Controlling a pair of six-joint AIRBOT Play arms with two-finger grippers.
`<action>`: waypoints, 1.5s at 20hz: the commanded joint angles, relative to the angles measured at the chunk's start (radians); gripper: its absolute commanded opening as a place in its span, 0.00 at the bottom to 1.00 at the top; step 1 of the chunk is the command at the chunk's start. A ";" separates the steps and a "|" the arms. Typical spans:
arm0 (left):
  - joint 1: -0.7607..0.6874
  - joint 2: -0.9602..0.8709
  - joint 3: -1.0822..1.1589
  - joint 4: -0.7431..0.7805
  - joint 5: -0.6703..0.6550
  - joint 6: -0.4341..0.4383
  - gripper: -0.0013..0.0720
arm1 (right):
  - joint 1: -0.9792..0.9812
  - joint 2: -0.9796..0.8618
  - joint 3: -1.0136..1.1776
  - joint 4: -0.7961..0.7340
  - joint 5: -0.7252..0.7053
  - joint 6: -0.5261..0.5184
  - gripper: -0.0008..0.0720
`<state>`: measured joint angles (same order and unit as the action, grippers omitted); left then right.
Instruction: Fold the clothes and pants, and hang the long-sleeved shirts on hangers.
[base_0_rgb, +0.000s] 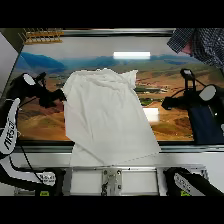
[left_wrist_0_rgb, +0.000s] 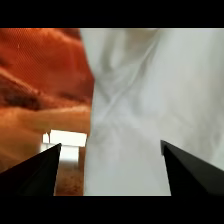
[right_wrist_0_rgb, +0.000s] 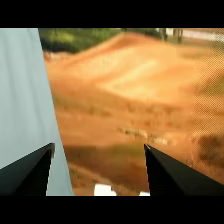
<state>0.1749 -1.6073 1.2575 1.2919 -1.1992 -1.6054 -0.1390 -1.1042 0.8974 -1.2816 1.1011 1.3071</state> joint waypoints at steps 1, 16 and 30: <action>0.004 0.003 -0.154 0.014 -0.015 0.003 0.96 | -0.076 0.084 -0.277 0.002 0.085 -0.035 0.85; -0.176 0.003 -0.198 0.014 0.098 0.000 0.03 | 0.014 0.018 -0.446 0.165 -0.008 -0.055 0.85; -0.476 0.420 -0.275 -0.216 -0.078 0.050 0.03 | 0.088 -0.158 0.386 -0.199 -0.155 0.101 0.02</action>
<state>-0.1593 -1.2892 1.0252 1.2152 -1.2667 -1.5719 -0.0513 -1.1885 0.9932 -1.3605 1.0027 1.3586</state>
